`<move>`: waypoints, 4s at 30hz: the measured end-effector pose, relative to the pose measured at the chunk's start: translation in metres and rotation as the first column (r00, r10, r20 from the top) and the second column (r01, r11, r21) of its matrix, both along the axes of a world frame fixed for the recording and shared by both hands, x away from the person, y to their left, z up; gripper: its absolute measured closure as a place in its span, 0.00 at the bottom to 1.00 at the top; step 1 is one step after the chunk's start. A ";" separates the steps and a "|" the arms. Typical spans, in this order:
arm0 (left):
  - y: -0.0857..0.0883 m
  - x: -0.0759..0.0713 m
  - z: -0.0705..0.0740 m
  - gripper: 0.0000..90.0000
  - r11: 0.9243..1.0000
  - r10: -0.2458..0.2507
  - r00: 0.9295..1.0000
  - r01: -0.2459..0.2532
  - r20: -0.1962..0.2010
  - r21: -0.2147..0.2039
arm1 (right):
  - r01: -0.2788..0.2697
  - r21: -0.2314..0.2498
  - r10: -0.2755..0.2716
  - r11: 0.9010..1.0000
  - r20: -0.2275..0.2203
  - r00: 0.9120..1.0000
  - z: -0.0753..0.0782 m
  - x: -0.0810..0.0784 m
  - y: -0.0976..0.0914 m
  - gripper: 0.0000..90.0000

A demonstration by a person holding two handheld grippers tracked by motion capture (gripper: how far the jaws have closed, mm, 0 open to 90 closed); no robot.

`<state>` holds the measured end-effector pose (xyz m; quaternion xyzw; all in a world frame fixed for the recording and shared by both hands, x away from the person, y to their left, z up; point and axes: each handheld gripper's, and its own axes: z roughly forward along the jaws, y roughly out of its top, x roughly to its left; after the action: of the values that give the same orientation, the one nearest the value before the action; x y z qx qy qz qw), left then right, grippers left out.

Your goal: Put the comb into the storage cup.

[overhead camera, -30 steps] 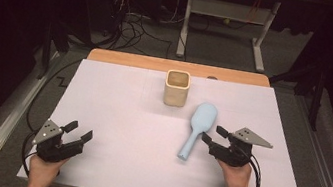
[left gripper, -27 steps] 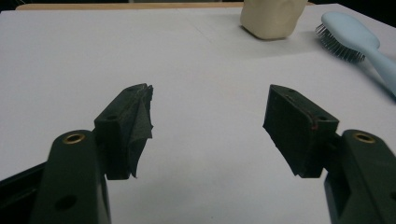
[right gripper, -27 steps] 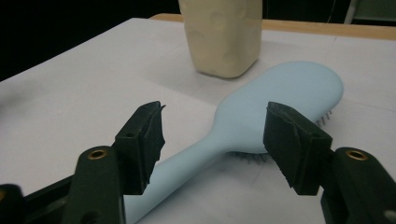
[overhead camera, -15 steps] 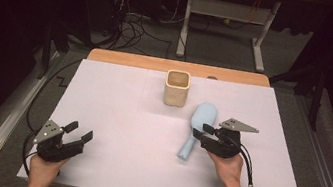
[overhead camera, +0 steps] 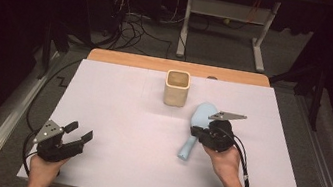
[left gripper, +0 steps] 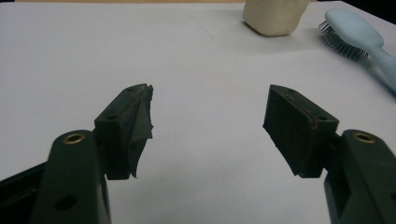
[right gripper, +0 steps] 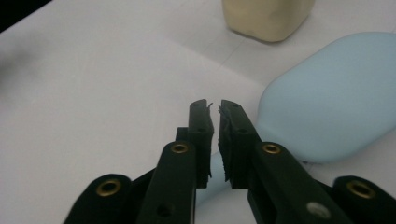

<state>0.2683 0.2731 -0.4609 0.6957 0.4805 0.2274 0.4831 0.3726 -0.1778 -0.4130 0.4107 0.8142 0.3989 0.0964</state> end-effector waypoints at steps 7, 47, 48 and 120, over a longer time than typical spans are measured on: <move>-0.001 0.000 0.000 0.36 1.000 -0.002 1.000 0.002 0.001 0.003 | -0.054 -0.090 0.046 0.994 -0.079 0.996 0.005 0.009 0.017 1.00; 0.003 0.000 0.001 0.34 1.000 0.023 1.000 -0.023 0.011 -0.006 | -0.152 -0.254 0.087 0.955 -0.250 0.964 -0.017 0.011 0.046 1.00; 0.003 0.000 0.000 0.34 1.000 0.025 1.000 -0.025 0.009 -0.006 | -0.150 -0.261 0.083 0.954 -0.251 0.964 -0.017 0.011 0.046 1.00; 0.002 0.000 0.001 0.35 1.000 0.024 1.000 -0.024 0.012 0.001 | -0.031 -0.223 -0.002 0.974 -0.144 0.990 0.003 -0.007 -0.021 0.65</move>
<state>0.2680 0.2750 -0.4600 0.6889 0.4856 0.2376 0.4828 0.3660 -0.1990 -0.4100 0.4189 0.8619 0.2743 0.0805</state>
